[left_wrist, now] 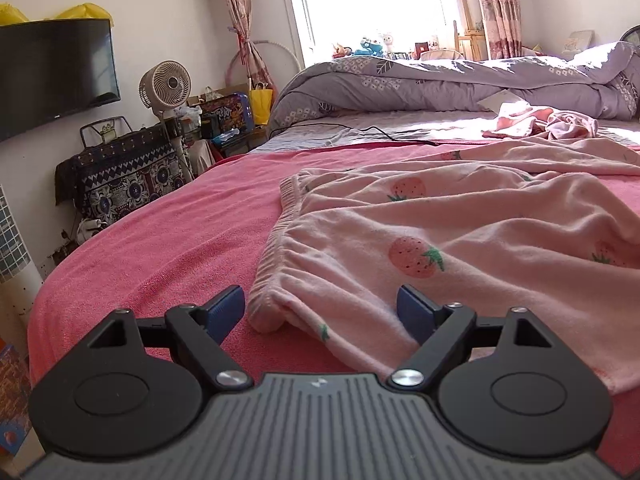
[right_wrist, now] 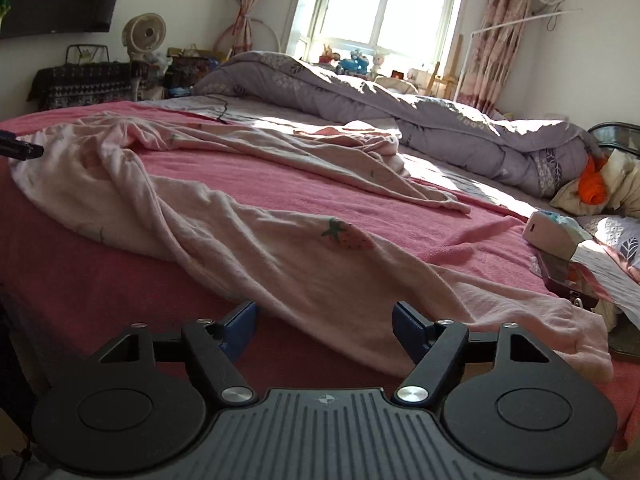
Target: Fold clothes
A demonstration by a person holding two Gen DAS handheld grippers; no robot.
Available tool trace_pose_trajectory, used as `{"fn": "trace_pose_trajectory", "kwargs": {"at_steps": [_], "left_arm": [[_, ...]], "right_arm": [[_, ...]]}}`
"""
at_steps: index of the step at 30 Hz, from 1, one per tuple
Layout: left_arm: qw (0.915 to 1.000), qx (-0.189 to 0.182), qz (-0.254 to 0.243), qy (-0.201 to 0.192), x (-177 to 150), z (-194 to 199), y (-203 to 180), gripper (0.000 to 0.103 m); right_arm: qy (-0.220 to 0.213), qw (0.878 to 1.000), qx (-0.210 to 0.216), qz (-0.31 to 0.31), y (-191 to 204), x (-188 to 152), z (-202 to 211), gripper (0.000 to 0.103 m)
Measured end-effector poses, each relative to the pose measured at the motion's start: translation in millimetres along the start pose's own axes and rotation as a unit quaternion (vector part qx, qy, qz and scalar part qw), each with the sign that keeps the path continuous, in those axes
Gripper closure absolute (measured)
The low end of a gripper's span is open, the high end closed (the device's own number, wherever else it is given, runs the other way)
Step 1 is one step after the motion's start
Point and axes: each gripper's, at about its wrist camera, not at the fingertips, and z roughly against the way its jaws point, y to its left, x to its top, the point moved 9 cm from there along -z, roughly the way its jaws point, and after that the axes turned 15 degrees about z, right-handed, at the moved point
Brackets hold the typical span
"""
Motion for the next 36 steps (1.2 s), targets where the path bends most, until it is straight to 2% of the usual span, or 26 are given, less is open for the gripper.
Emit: {"fn": "trace_pose_trajectory", "kwargs": {"at_steps": [1, 2, 6, 9, 12, 13, 14, 17, 18, 19, 20, 22, 26, 30, 31, 33, 34, 35, 36], "left_arm": [[1.0000, 0.000, 0.000, 0.000, 0, 0, 1, 0.017], [1.0000, -0.001, 0.001, -0.001, -1, 0, 2, 0.016], [1.0000, -0.005, 0.005, 0.005, -4, -2, 5, 0.014], [0.9999, -0.005, 0.008, 0.007, -4, -4, 6, 0.012], [0.9999, -0.005, 0.012, 0.007, -4, -5, 7, 0.012], [0.9999, -0.005, 0.013, 0.007, -4, -5, 7, 0.012], [0.9999, -0.005, 0.014, 0.007, -4, -4, 8, 0.012], [0.9998, -0.009, 0.019, 0.008, -5, -4, 10, 0.012], [0.9997, -0.011, 0.019, 0.007, -5, -4, 11, 0.011], [0.9997, -0.012, 0.019, 0.006, -6, -5, 12, 0.010], [0.9997, -0.013, 0.022, 0.005, -6, -6, 12, 0.009], [0.9995, -0.015, 0.027, 0.005, -6, -7, 12, 0.008], [0.9993, -0.015, 0.033, 0.002, -7, -7, 13, 0.008], [0.9993, -0.007, 0.036, 0.001, -7, -6, 12, 0.008], [0.9994, -0.004, 0.036, 0.002, -7, -6, 12, 0.008], [0.9994, 0.001, 0.035, 0.004, -7, -5, 11, 0.008], [0.9995, 0.003, 0.032, 0.004, -7, -4, 10, 0.008], [0.9996, 0.005, 0.029, 0.005, -7, -3, 9, 0.008], [0.9996, 0.006, 0.026, 0.005, -7, -2, 9, 0.008]], "right_arm": [[0.005, 1.000, -0.004, 0.012, 4, 2, -7, 0.068], [0.007, 1.000, -0.010, 0.022, 7, 4, -13, 0.081], [-0.029, 0.998, -0.049, -0.001, -19, 37, -25, 0.082], [-0.058, 0.995, -0.077, -0.002, -49, 78, -43, 0.082], [-0.064, 0.993, -0.094, 0.022, -69, 117, -88, 0.076], [-0.060, 0.994, -0.091, 0.024, -72, 126, -110, 0.067], [-0.051, 0.995, -0.084, 0.021, -74, 129, -126, 0.058], [-0.026, 0.997, -0.073, -0.008, -77, 126, -147, 0.055], [-0.037, 0.996, -0.074, -0.019, -77, 121, -140, 0.051], [-0.047, 0.995, -0.082, -0.025, -78, 114, -130, 0.040], [-0.048, 0.994, -0.094, -0.028, -80, 106, -120, 0.033], [-0.041, 0.992, -0.112, -0.042, -88, 84, -95, 0.033], [-0.014, 0.991, -0.110, -0.079, -100, 29, -47, 0.030], [0.035, 0.993, -0.097, -0.058, -90, -10, -33, 0.030], [0.051, 0.992, -0.110, -0.045, -89, -15, -36, 0.033], [0.076, 0.986, -0.148, -0.031, -95, -22, -44, 0.056], [0.079, 0.984, -0.152, -0.042, -100, -22, -48, 0.078], [0.077, 0.983, -0.153, -0.062, -107, -20, -51, 0.084], [0.071, 0.982, -0.157, -0.076, -114, -16, -53, 0.084]]}}
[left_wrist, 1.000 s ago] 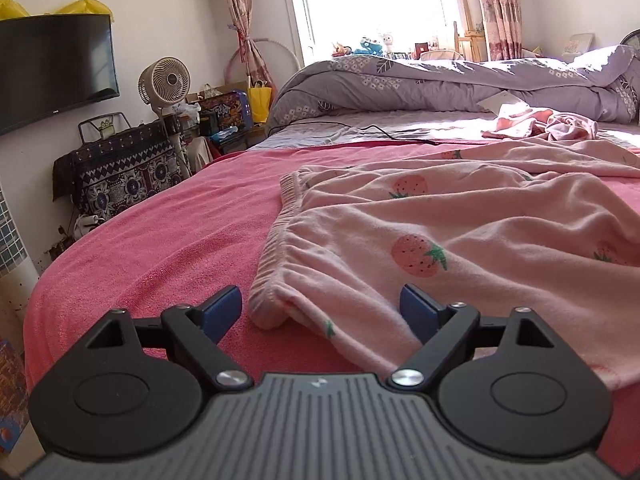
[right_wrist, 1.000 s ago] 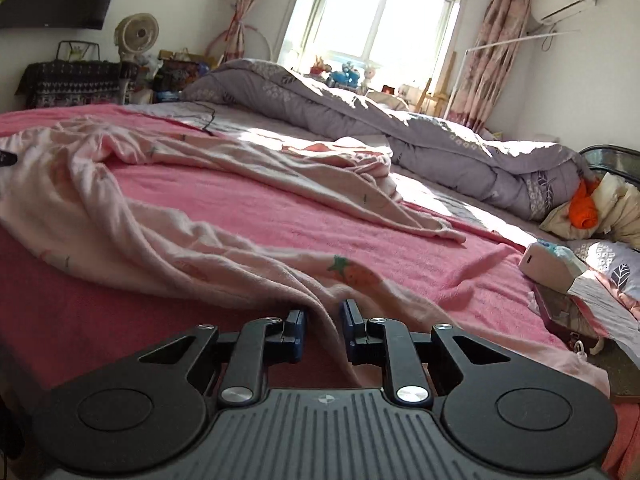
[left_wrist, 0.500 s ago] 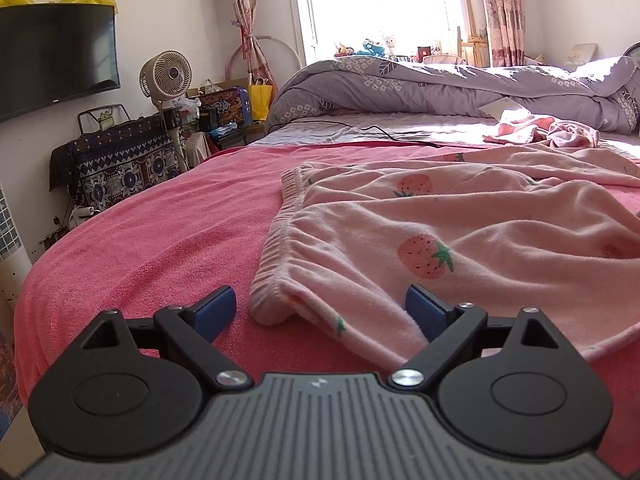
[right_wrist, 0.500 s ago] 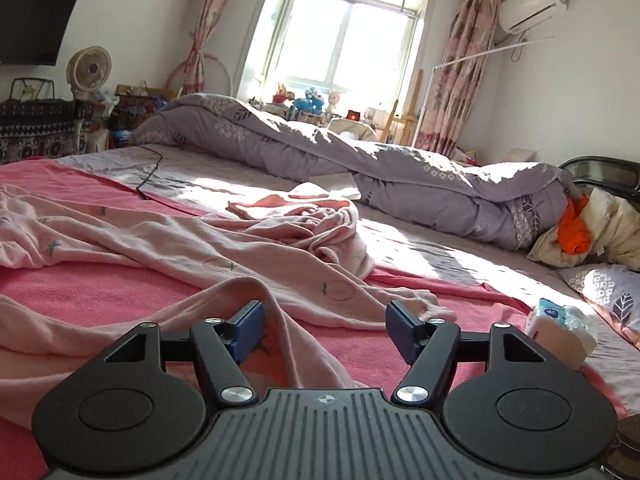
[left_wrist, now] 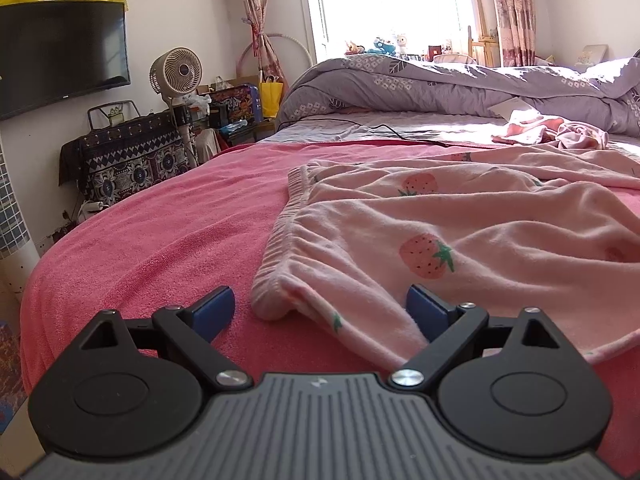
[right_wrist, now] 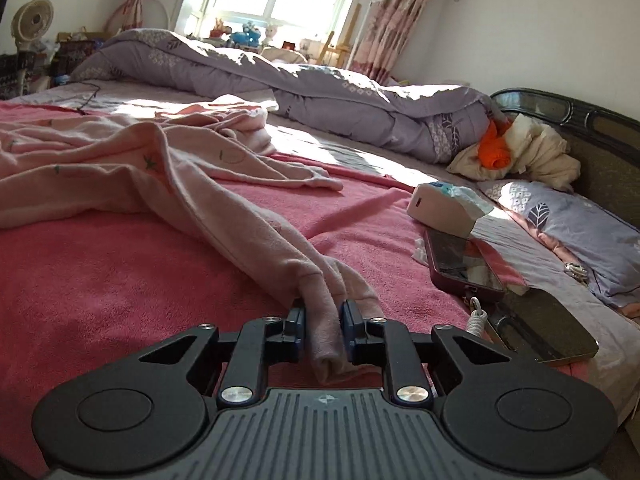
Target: Fold clothes
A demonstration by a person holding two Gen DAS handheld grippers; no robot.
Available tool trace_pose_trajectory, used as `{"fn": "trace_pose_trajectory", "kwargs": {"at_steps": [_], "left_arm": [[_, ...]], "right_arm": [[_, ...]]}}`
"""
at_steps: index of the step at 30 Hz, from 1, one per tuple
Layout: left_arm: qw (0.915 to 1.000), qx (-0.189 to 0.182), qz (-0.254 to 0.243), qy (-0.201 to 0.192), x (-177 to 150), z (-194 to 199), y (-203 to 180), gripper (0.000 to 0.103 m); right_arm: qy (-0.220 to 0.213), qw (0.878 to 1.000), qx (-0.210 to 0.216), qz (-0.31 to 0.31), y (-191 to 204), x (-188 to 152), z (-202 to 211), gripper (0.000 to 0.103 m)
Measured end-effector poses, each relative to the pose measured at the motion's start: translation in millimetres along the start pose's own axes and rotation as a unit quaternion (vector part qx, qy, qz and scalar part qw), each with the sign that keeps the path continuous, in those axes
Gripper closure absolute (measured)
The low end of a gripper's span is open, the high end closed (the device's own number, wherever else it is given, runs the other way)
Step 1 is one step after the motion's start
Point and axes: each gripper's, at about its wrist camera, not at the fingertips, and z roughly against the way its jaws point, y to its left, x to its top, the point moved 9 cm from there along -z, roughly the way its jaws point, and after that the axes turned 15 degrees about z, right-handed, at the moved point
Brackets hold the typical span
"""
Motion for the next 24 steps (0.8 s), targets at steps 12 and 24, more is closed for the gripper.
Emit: {"fn": "trace_pose_trajectory", "kwargs": {"at_steps": [12, 24], "left_arm": [[0.9997, 0.010, -0.023, -0.007, 1, 3, -2, 0.008], [0.9964, 0.027, -0.056, -0.058, 1, 49, 14, 0.008]], "right_arm": [[0.003, 0.997, -0.045, -0.066, -80, 95, -108, 0.036], [-0.183, 0.949, 0.139, 0.214, 102, 69, 29, 0.036]]}}
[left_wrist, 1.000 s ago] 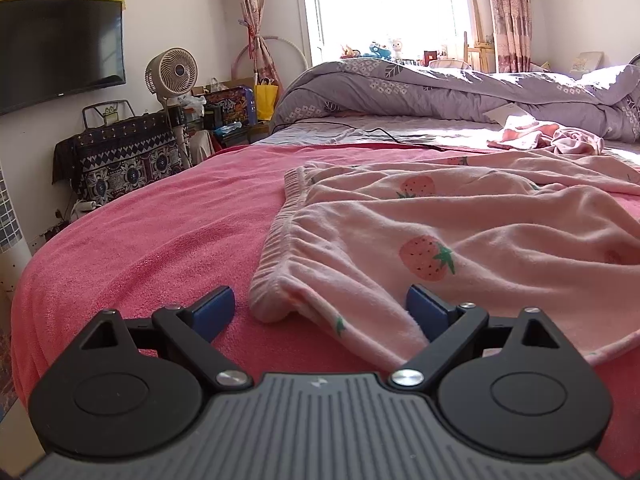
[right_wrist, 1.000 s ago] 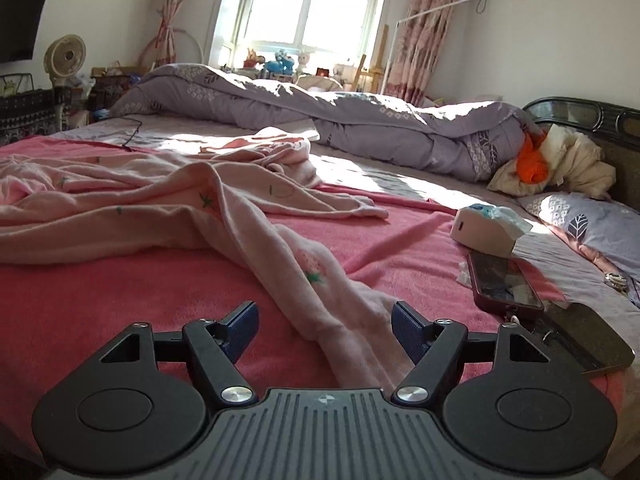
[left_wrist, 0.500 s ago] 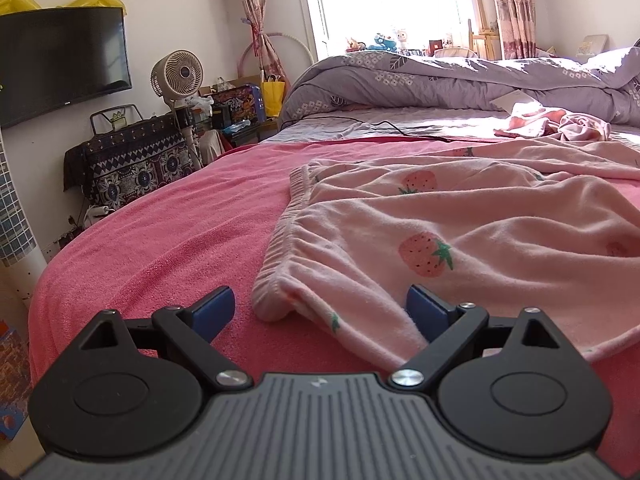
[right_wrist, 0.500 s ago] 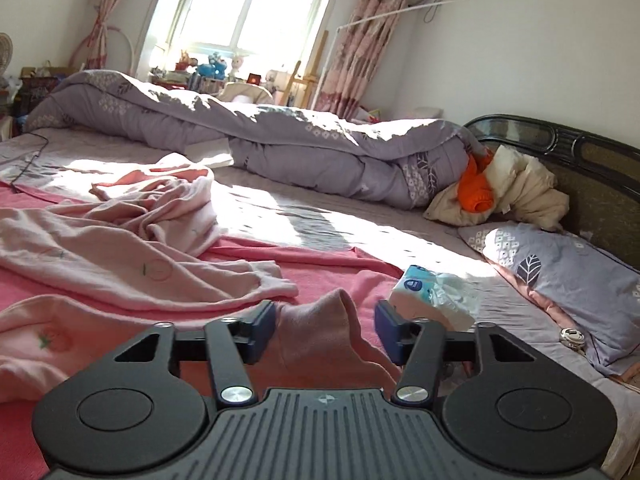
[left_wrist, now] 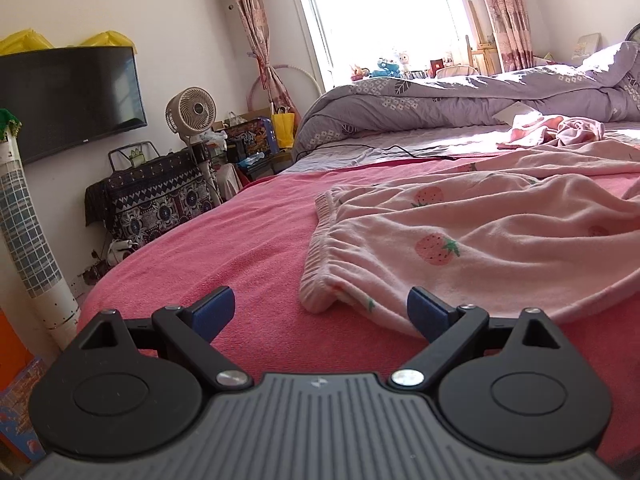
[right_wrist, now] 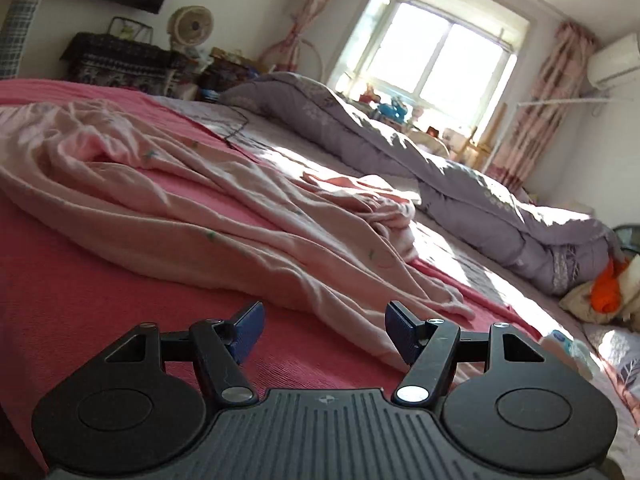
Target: Fold clothes
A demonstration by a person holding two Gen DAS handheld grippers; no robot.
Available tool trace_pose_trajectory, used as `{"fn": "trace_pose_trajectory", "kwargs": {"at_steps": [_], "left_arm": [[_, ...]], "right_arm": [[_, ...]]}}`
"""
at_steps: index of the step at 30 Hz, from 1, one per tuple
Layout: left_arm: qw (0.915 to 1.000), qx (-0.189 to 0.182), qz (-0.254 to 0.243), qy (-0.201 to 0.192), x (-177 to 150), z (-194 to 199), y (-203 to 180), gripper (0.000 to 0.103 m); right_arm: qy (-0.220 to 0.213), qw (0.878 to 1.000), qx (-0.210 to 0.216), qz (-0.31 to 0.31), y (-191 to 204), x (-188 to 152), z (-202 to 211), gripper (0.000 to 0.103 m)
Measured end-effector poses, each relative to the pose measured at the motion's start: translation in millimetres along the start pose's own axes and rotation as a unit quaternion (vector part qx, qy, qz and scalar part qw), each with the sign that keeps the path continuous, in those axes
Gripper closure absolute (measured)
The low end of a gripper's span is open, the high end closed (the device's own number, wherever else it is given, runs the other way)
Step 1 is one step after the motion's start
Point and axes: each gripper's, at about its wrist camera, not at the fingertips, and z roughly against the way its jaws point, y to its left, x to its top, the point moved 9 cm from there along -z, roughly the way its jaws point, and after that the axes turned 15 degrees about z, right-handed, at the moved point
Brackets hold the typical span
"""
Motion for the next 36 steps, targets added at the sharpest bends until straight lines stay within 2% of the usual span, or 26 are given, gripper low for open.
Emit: {"fn": "trace_pose_trajectory", "kwargs": {"at_steps": [2, 4, 5, 6, 7, 8, 10, 13, 15, 18, 20, 21, 22, 25, 28, 29, 31, 34, 36], "left_arm": [[0.9995, -0.001, -0.029, -0.011, -1, 9, -1, 0.008], [0.9980, -0.011, -0.060, -0.017, -4, 14, -7, 0.008], [0.9967, -0.016, -0.077, -0.020, -6, 15, -11, 0.008], [0.9949, -0.020, -0.095, -0.025, -8, 16, -16, 0.008], [0.9921, -0.022, -0.118, -0.037, -10, 16, -22, 0.008], [0.9879, -0.022, -0.145, -0.051, -12, 15, -29, 0.008], [0.9790, -0.022, -0.188, -0.076, -13, 12, -42, 0.008], [0.9713, -0.031, -0.217, -0.093, -13, 3, -56, 0.008], [0.9705, -0.037, -0.218, -0.095, -11, 2, -56, 0.008], [0.9750, -0.060, -0.195, -0.088, -8, 10, -47, 0.008], [0.9789, -0.071, -0.174, -0.080, -6, 14, -38, 0.008], [0.9817, -0.070, -0.161, -0.073, -5, 14, -33, 0.008], [0.9835, -0.066, -0.154, -0.069, -5, 13, -30, 0.008], [0.9905, -0.047, -0.118, -0.054, 0, 8, -18, 0.008], [0.9966, -0.050, -0.055, -0.035, 8, 2, -5, 0.008], [0.9976, -0.049, -0.038, -0.030, 10, -1, -2, 0.008], [0.9989, -0.035, -0.019, -0.026, 10, -6, 6, 0.008], [0.9984, -0.015, -0.039, -0.038, 6, -6, 8, 0.008], [0.9970, -0.023, -0.058, -0.044, 0, -2, 4, 0.008]], "right_arm": [[-0.037, 0.998, 0.015, 0.056, 28, 32, -1, 0.034], [-0.051, 0.993, 0.025, 0.104, 53, 54, -12, 0.034], [-0.053, 0.990, 0.027, 0.126, 65, 64, -19, 0.040], [-0.050, 0.989, 0.026, 0.138, 73, 69, -25, 0.052], [-0.048, 0.989, 0.024, 0.137, 77, 74, -29, 0.091], [-0.049, 0.990, 0.021, 0.131, 80, 80, -30, 0.098], [-0.065, 0.993, 0.008, 0.103, 74, 90, -21, 0.099], [-0.072, 0.995, -0.005, 0.073, 58, 100, -2, 0.099], [-0.063, 0.995, 0.017, 0.070, 53, 98, 12, 0.098], [-0.083, 0.988, 0.060, 0.112, 69, 96, 30, 0.091], [-0.099, 0.980, 0.091, 0.147, 96, 97, 40, 0.064], [-0.106, 0.976, 0.099, 0.161, 109, 100, 41, 0.058], [-0.116, 0.972, 0.104, 0.175, 123, 104, 42, 0.055], [-0.141, 0.961, 0.109, 0.211, 159, 118, 37, 0.055], [-0.154, 0.950, 0.088, 0.256, 193, 130, 25, 0.056], [-0.150, 0.951, 0.081, 0.258, 198, 132, 19, 0.072], [-0.141, 0.958, 0.077, 0.237, 198, 136, 14, 0.094], [-0.143, 0.970, 0.094, 0.174, 180, 144, 26, 0.095], [-0.151, 0.973, 0.116, 0.128, 165, 150, 41, 0.096]]}}
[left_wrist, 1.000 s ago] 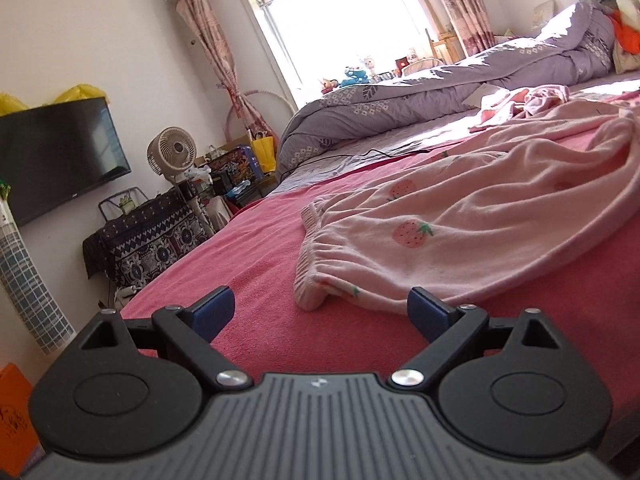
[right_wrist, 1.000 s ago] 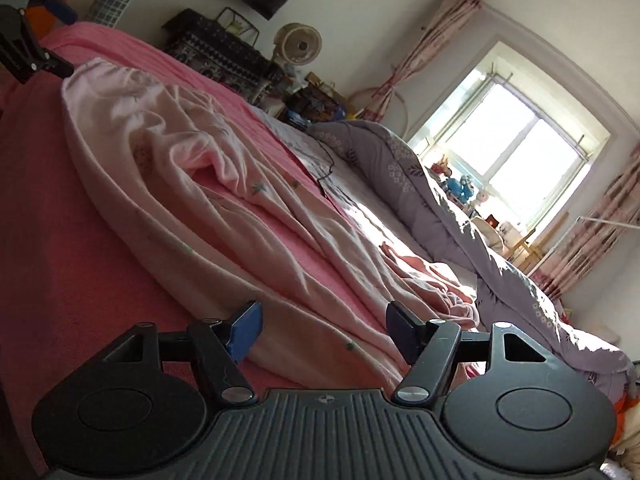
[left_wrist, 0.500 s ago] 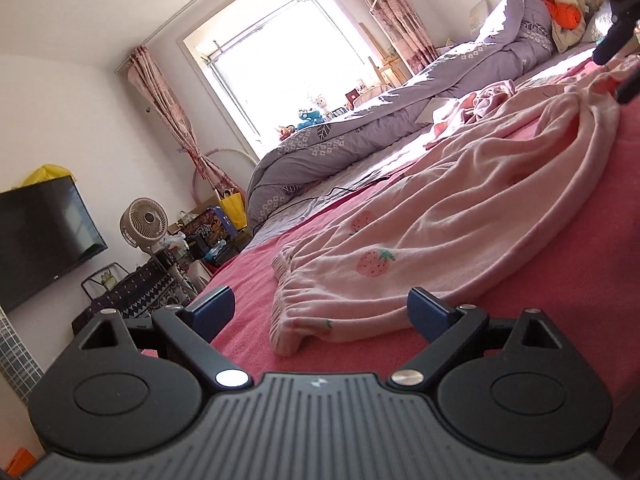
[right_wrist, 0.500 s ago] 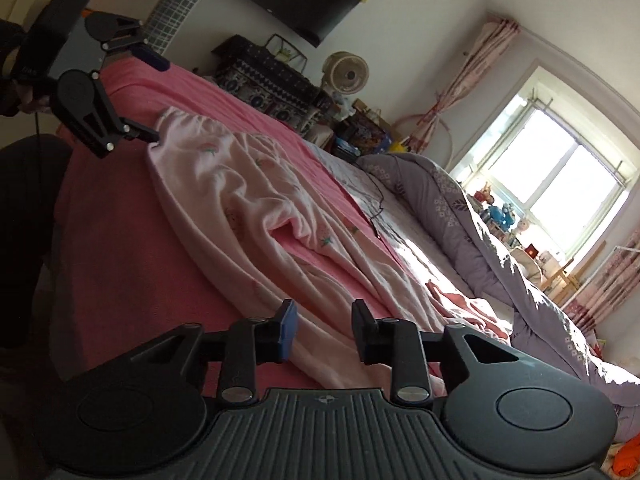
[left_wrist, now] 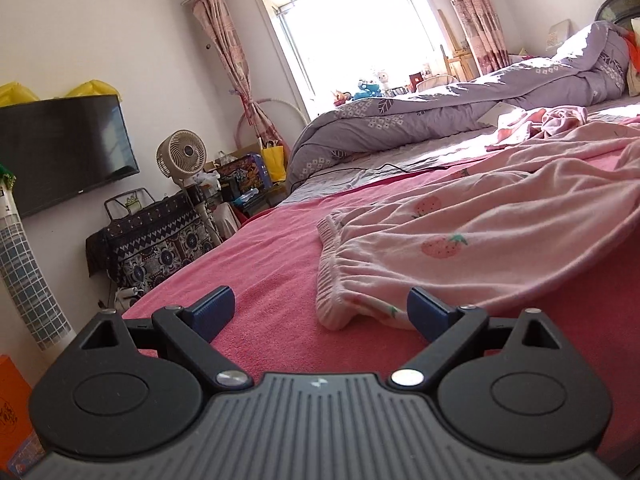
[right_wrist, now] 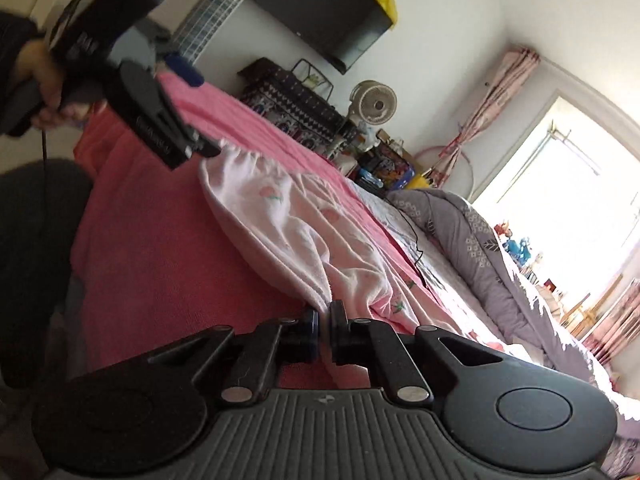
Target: Fold clothes
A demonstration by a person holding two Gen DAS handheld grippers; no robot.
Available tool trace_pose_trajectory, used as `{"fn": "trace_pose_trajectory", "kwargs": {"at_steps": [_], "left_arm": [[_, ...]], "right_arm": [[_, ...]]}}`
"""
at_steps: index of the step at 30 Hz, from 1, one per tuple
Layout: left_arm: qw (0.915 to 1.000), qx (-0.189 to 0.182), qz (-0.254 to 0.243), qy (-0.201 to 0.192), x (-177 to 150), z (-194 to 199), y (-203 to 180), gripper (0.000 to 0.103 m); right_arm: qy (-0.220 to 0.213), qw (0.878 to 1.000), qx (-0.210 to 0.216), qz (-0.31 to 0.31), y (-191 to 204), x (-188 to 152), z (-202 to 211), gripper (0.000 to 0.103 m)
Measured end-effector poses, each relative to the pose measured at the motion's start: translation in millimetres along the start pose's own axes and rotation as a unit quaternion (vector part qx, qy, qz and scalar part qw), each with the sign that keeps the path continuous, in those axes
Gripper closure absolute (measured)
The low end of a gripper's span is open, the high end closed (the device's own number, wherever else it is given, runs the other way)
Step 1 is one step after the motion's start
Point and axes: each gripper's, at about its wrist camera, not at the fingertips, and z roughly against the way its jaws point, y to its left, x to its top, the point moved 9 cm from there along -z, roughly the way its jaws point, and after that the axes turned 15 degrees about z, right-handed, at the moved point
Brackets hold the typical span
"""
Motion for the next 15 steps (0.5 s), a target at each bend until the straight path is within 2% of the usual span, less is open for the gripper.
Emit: {"fn": "trace_pose_trajectory", "kwargs": {"at_steps": [5, 8, 10, 15], "left_arm": [[0.9968, -0.046, -0.064, -0.012, -13, 17, -24, 0.007], [0.9918, -0.049, -0.114, -0.033, -16, 17, -44, 0.004], [0.9879, -0.030, -0.141, -0.058, -13, 11, -55, 0.003], [0.9802, 0.020, -0.170, -0.099, -1, -18, -68, 0.005]], "right_arm": [[-0.039, 0.995, 0.031, -0.083, -30, 11, 36, 0.097], [-0.046, 0.991, 0.044, -0.117, -43, 10, 43, 0.097], [-0.043, 0.992, 0.038, -0.115, -47, 8, 43, 0.097], [-0.036, 0.993, 0.048, -0.102, -40, 9, 44, 0.097]]}}
